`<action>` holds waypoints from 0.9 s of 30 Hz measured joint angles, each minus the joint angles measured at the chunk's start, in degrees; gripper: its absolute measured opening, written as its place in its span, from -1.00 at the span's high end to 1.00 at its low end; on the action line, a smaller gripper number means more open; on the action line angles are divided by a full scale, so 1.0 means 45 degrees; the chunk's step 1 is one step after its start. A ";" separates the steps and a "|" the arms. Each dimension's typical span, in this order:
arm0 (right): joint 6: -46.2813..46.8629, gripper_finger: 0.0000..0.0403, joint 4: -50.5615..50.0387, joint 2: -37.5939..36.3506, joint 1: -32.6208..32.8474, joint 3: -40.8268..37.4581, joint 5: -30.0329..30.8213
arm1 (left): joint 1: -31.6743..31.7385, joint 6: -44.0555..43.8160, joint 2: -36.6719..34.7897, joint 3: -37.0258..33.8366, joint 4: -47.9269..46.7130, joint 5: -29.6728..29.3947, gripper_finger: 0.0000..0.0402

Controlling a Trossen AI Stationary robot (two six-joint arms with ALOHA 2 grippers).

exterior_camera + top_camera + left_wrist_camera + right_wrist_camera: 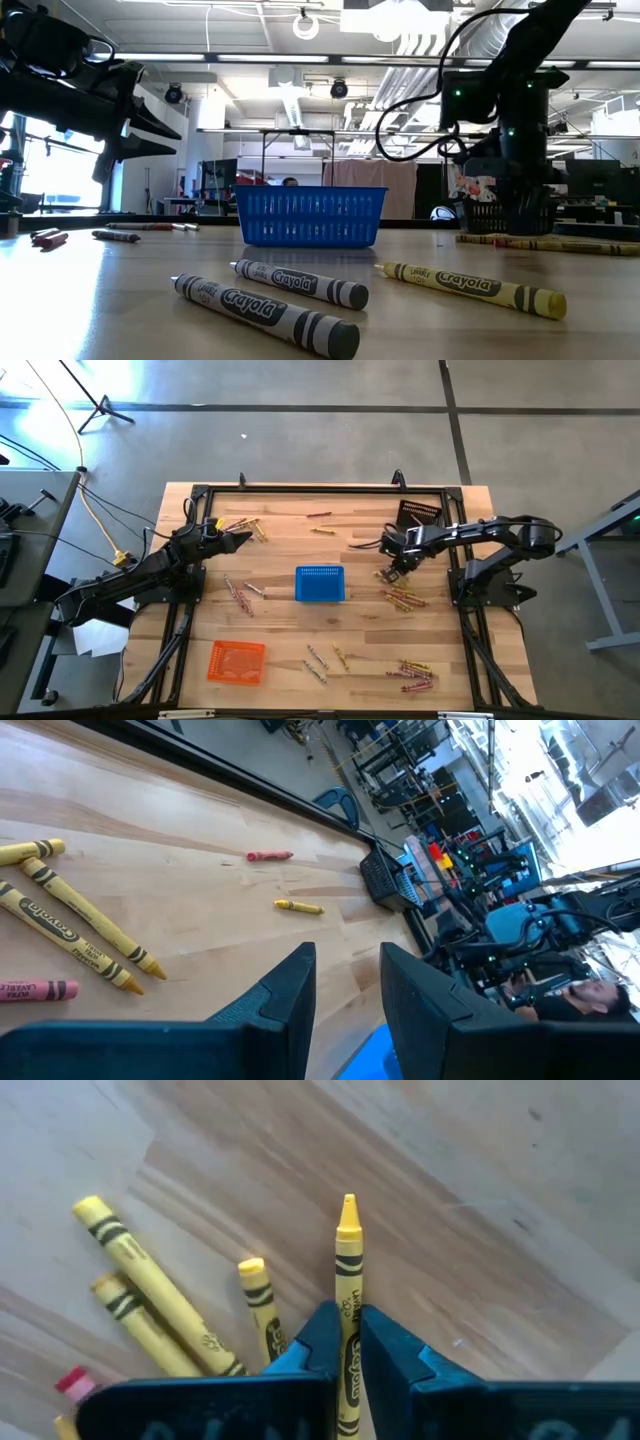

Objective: Sort crayons
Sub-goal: Put the yellow crayon into the blue basket

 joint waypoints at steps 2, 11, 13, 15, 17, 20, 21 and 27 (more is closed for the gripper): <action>0.0180 0.97 0.0363 -0.0022 -0.0022 0.0318 0.0474 | 0.0002 0.0001 0.0000 -0.0004 0.0005 0.0000 0.50; -0.0725 0.96 0.2781 -0.0291 0.0551 0.3247 -0.0027 | 0.0003 0.0003 0.0000 -0.0002 0.0001 0.0000 0.50; -0.1134 0.96 0.3593 -0.0238 0.0975 0.3793 -0.0441 | 0.0000 -0.0001 -0.0001 0.0000 0.0005 0.0000 0.50; -0.1495 0.96 0.4371 -0.0248 0.1398 0.4184 -0.0605 | 0.0000 0.0000 0.0000 -0.0003 0.0001 0.0000 0.50; -0.1676 0.96 0.4768 -0.0248 0.1781 0.4380 -0.0669 | 0.0000 0.0000 0.0000 0.0000 0.0005 0.0000 0.50; -0.2008 0.96 0.5316 -0.0160 0.2349 0.4435 -0.0652 | 0.0002 0.0002 -0.0002 0.0001 0.0005 0.0000 0.50; -0.2190 0.96 0.5502 -0.0074 0.2516 0.4446 -0.0664 | 0.0001 -0.0001 -0.0002 0.0000 0.0001 0.0000 0.50; -0.3058 0.96 0.7412 0.1441 0.3026 0.4446 -0.0658 | 0.0002 0.0001 0.0000 0.0001 0.0002 0.0000 0.50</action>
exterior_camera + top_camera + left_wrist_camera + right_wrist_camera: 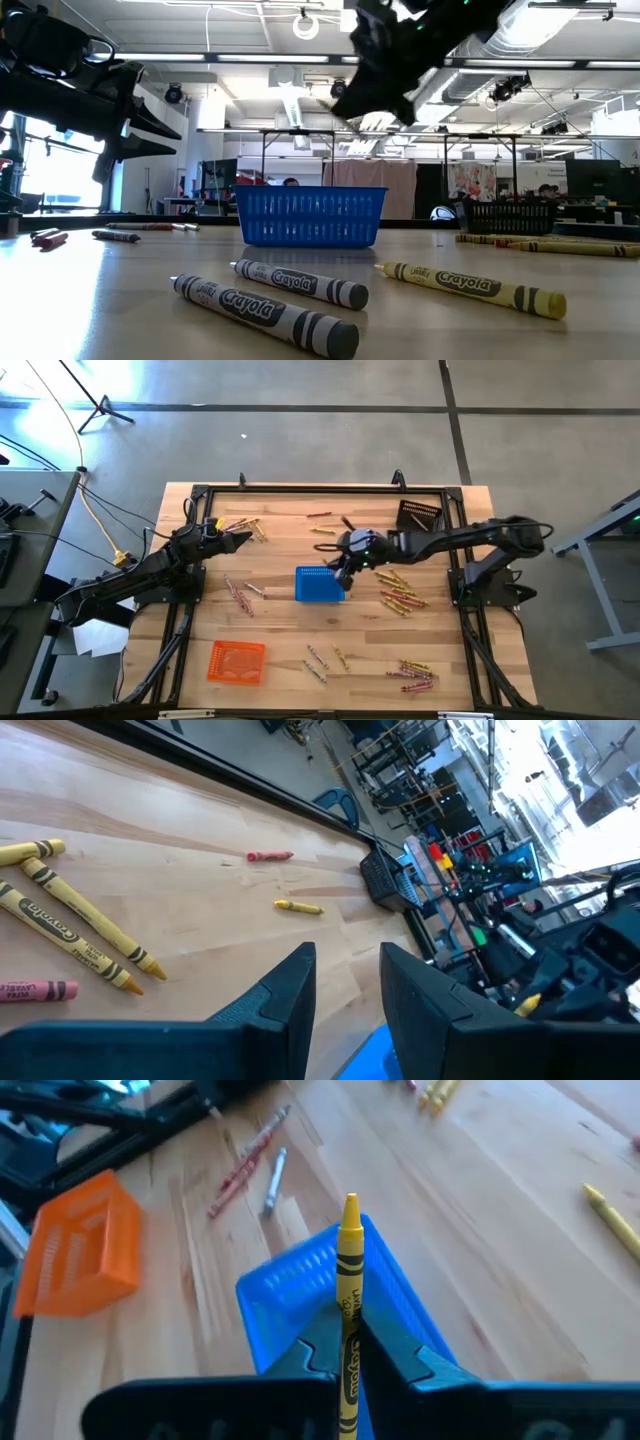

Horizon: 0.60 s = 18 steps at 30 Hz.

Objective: Sort crayons
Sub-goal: Put the yellow crayon into the blue basket

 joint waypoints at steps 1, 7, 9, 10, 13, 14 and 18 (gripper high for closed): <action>-0.0007 0.96 0.0378 0.0322 0.0001 0.0003 0.0003 | 0.0000 0.0003 0.0000 -0.0002 -0.0001 0.0000 0.50; 0.0591 0.96 0.1275 0.2060 0.0087 0.0034 -0.0826 | 0.0002 -0.0002 0.0000 -0.0002 -0.0001 0.0000 0.50; 0.0752 0.95 0.1269 0.2385 0.0087 0.0116 -0.1377 | 0.0001 0.0000 0.0000 -0.0003 0.0002 0.0000 0.50; 0.0915 0.93 0.1307 0.2466 0.0087 0.0147 -0.1566 | 0.0002 -0.0002 0.0000 -0.0001 0.0002 0.0000 0.50; 0.0883 0.83 0.1369 0.2517 0.0087 0.0336 -0.1687 | -0.0002 -0.0002 0.0000 0.0000 0.0003 0.0000 0.50; 0.0779 0.78 0.1376 0.2513 0.0087 0.0421 -0.1687 | 0.0001 -0.0002 0.0000 0.0000 0.0003 0.0000 0.50; 0.0093 0.59 0.1067 0.2512 0.0087 0.1046 -0.1706 | 0.0002 0.0001 0.0000 -0.0005 -0.0002 0.0000 0.50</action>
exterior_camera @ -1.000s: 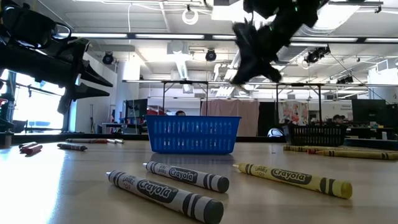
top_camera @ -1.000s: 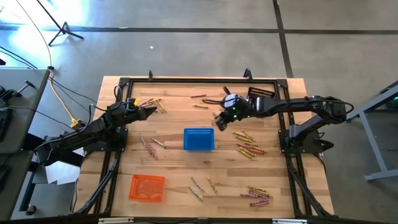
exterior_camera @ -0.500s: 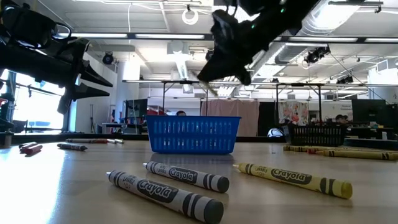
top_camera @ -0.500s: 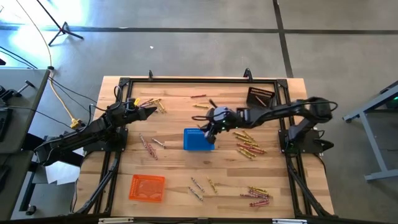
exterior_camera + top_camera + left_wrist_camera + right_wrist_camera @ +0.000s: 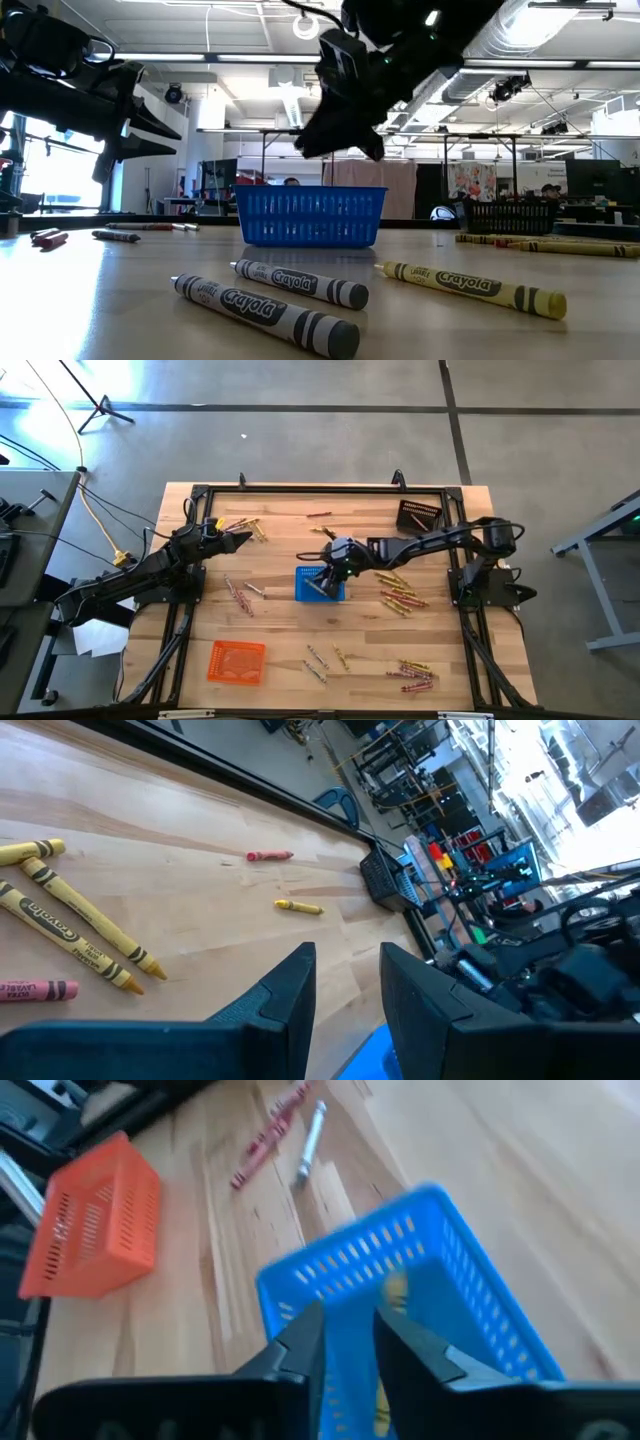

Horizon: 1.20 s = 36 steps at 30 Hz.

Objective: Sort crayons
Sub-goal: Put the yellow crayon into the blue basket

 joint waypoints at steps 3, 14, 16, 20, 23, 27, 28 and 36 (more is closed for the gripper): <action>-0.0404 0.53 -0.1337 -0.0005 -0.0010 0.0853 -0.0010 | 0.0000 0.0001 0.0000 0.0005 0.0005 0.0000 0.50; -0.2199 0.52 -1.2347 -0.0226 -0.0712 0.4266 0.1379 | -0.0001 0.0001 0.0000 0.0004 0.0001 0.0000 0.50; -0.2195 0.52 -1.3366 -0.0615 -0.0803 0.3918 0.1575 | -0.0004 -0.0001 0.0000 0.0003 0.0000 0.0000 0.50; -0.1735 0.51 -1.3919 -0.2049 -0.0984 0.2381 0.1828 | -0.0003 -0.0003 0.0000 0.0003 0.0005 0.0000 0.50; -0.0816 0.51 -1.3068 -0.3342 -0.1083 0.0664 0.1723 | -0.0004 -0.0003 0.0000 0.0005 0.0004 0.0000 0.50; 0.0513 0.51 -1.1368 -0.4666 -0.1009 -0.1515 0.1101 | -0.0004 -0.0002 0.0000 0.0002 0.0002 0.0000 0.50; 0.0774 0.51 -1.0916 -0.4874 -0.0941 -0.2016 0.1013 | -0.0001 -0.0003 0.0000 0.0005 0.0005 0.0000 0.50; 0.1469 0.51 -0.9622 -0.5234 -0.0748 -0.4315 0.0531 | 0.0000 0.0001 0.0000 0.0002 0.0005 0.0000 0.50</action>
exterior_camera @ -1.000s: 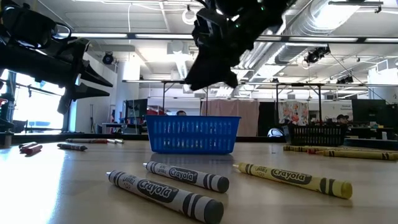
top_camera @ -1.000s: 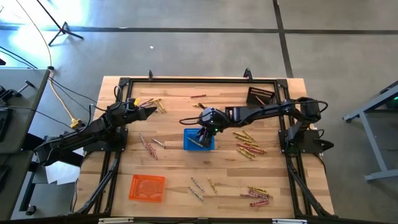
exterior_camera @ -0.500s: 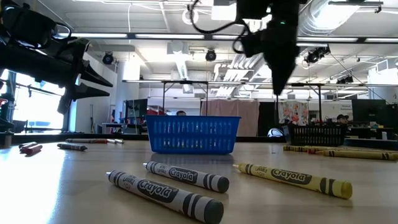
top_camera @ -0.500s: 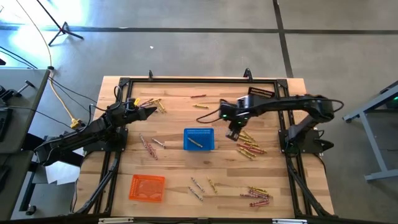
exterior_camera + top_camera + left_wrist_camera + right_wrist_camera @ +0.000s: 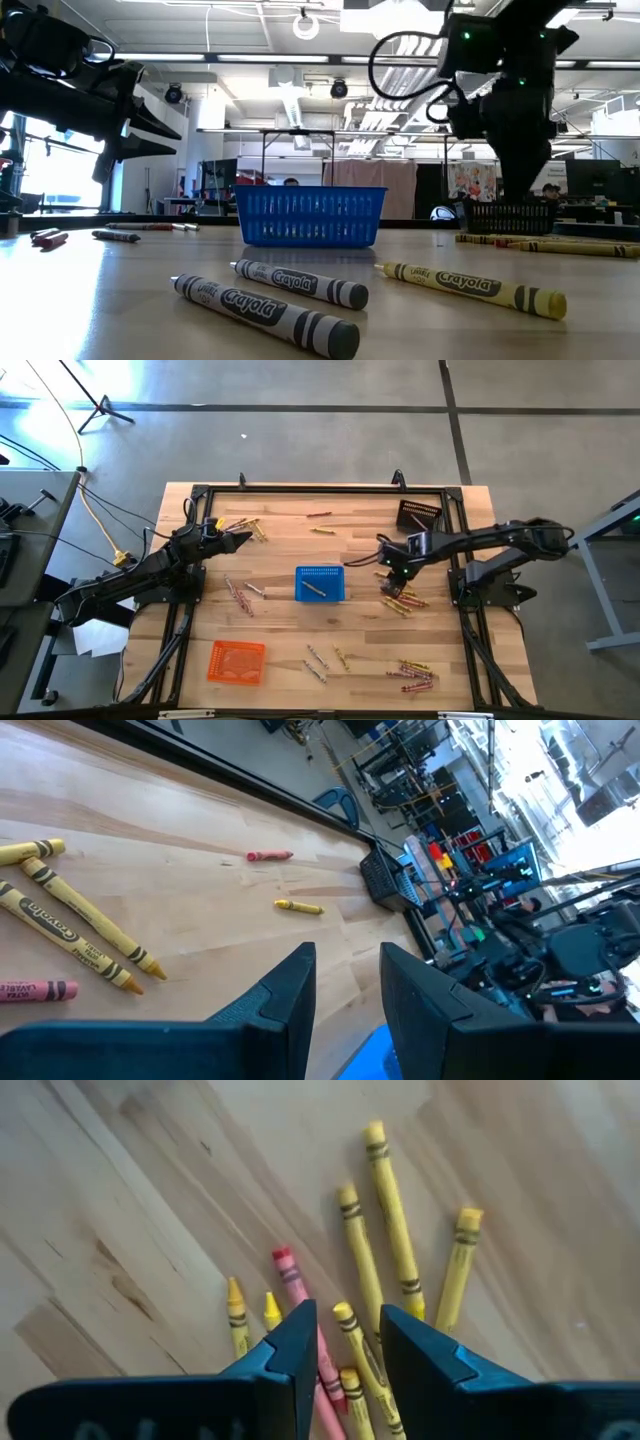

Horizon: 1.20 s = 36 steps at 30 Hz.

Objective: Sort crayons
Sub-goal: Put the yellow crayon into the blue basket

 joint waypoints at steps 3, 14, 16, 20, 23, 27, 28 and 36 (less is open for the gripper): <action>-0.0012 0.51 0.0366 0.0003 0.0000 -0.0212 -0.0026 | -0.0005 -0.0005 0.0000 0.0003 0.0000 0.0000 0.50; -0.0930 0.51 0.1116 0.0003 -0.0247 -0.0214 0.0577 | -0.0005 -0.0005 0.0000 -0.0002 -0.0005 0.0000 0.50; -0.0668 0.51 0.1112 0.0003 -0.0366 -0.0214 0.0641 | -0.0001 -0.0004 0.0000 0.0003 -0.0001 0.0000 0.50; 0.0882 0.51 0.0623 0.0008 -0.0547 -0.0211 0.1535 | 0.0000 -0.0003 0.0000 0.0003 0.0000 0.0000 0.50; 0.1407 0.51 -0.0082 0.0013 -0.0706 -0.0214 0.2344 | 0.0000 0.0000 0.0000 0.0003 0.0000 0.0000 0.50; 0.1774 0.51 -0.0529 0.0013 -0.0914 -0.0214 0.2394 | 0.0000 -0.0002 0.0000 0.0001 0.0000 0.0000 0.50; 0.1800 0.51 -0.0512 0.0013 -0.0951 -0.0214 0.2379 | 0.0000 -0.0001 0.0000 0.0002 -0.0002 0.0000 0.50; 0.2121 0.51 -0.0367 0.0669 -0.0957 -0.0213 0.2306 | -0.0002 -0.0004 0.0000 0.0002 0.0000 0.0000 0.50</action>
